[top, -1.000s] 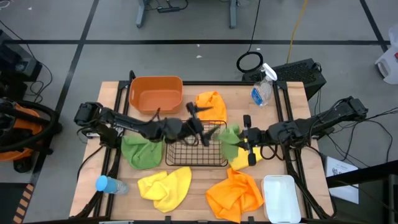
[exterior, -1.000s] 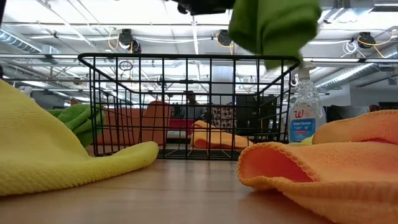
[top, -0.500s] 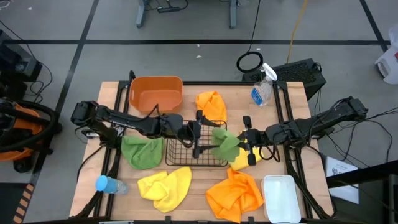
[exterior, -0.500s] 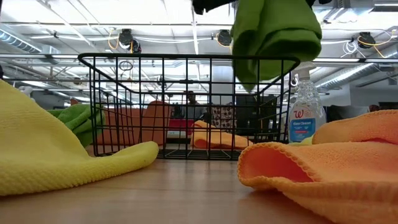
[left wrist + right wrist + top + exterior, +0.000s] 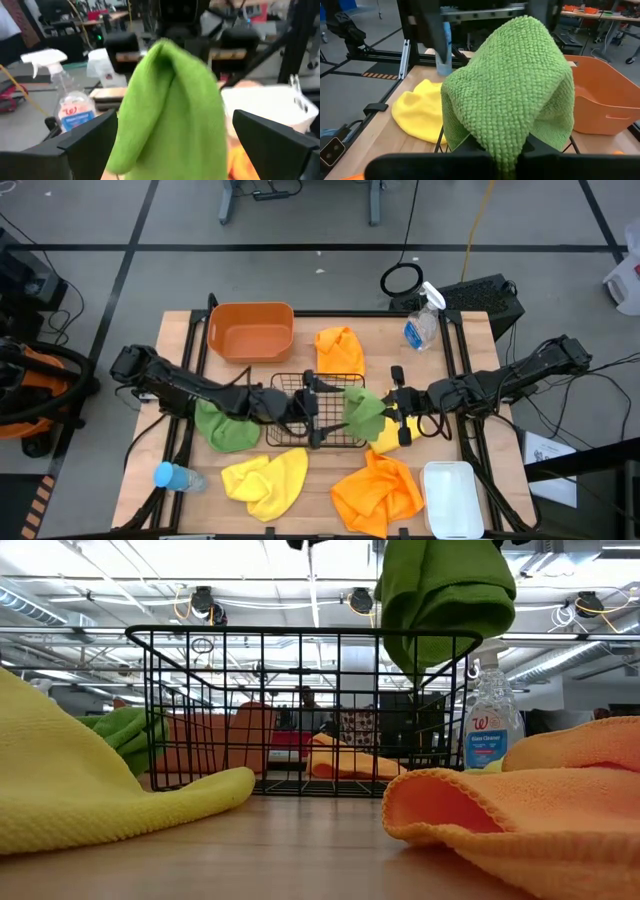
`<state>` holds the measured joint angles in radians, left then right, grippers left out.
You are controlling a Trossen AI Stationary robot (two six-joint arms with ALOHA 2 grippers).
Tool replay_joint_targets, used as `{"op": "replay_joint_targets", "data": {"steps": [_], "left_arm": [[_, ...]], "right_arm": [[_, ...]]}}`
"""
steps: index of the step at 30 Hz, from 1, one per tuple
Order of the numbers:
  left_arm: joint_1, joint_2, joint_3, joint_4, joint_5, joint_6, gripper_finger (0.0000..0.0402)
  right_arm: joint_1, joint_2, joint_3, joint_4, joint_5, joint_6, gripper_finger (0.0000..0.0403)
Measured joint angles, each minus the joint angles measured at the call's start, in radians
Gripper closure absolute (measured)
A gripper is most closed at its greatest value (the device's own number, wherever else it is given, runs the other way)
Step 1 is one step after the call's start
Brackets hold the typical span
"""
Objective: Sort microfiber towel by color & place in baskets
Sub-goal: Put the right green microfiber cloth into the orange bin
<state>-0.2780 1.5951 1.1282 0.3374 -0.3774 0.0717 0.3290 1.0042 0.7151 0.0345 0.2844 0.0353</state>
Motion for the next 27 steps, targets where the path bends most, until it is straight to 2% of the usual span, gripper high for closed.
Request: {"op": "replay_joint_targets", "data": {"steps": [7, 8, 13, 16, 21, 24, 27], "left_arm": [[-0.046, 0.088, -0.001, 0.18, -0.038, 0.02, 0.0002], [-0.045, 0.107, -0.001, 0.214, -0.069, 0.034, 0.0002], [-0.041, 0.153, -0.002, 0.281, -0.359, 0.163, 0.0007], [-0.043, 0.146, -0.002, 0.284, -0.433, 0.258, 0.0033], [-0.036, 0.125, 0.008, 0.287, -0.395, 0.379, 0.009], [-0.019, 0.124, 0.008, 0.269, -0.312, 0.45, 0.0116], [0.009, 0.121, 0.009, 0.226, -0.218, 0.438, 0.0126]], "right_arm": [[-0.001, 0.0, 0.0, 0.045, 0.003, -0.02, 0.0401], [-0.002, 0.0, 0.0, 0.053, 0.003, -0.021, 0.0401], [-0.001, 0.0, 0.0, 0.059, 0.003, -0.019, 0.0401], [-0.002, 0.0, 0.0, 0.054, 0.004, -0.013, 0.0401], [-0.001, 0.0, 0.0, 0.053, 0.002, -0.005, 0.0401], [-0.001, 0.0, 0.0, 0.052, -0.002, -0.003, 0.0401], [0.0, 0.0, 0.0, 0.05, -0.016, -0.002, 0.0401]]}}
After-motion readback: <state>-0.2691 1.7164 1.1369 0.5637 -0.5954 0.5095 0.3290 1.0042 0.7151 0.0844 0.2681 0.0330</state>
